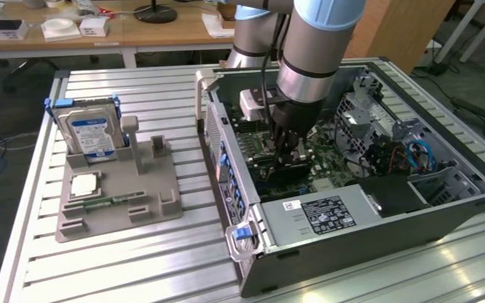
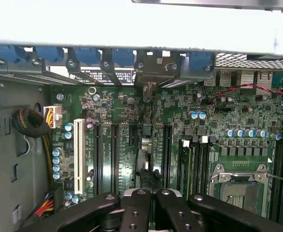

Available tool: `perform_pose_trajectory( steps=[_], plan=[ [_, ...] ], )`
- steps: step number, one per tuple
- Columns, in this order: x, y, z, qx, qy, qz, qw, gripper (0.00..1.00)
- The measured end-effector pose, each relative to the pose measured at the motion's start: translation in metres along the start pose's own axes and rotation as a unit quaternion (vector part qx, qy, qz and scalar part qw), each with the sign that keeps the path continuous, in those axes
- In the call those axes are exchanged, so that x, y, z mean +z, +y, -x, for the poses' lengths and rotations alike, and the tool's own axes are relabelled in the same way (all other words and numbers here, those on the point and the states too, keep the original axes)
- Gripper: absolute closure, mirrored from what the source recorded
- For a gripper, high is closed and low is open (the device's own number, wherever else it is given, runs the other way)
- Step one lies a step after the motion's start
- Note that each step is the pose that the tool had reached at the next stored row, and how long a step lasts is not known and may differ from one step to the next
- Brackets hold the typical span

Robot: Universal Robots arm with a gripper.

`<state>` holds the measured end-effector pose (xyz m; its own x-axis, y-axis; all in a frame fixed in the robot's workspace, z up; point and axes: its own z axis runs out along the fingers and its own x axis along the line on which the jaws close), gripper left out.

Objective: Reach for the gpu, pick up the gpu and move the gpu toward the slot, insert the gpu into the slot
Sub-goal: 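Insert the gpu into the slot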

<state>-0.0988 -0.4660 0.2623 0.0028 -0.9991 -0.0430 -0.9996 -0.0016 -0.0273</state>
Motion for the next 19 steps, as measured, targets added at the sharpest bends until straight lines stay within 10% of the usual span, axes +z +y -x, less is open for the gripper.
perform_pose_trajectory(
  steps=[19],
  plan=[
    [0.0, 0.001, 0.0002, 0.0, 0.0, 0.0, 1.0, 0.89]
  ],
)
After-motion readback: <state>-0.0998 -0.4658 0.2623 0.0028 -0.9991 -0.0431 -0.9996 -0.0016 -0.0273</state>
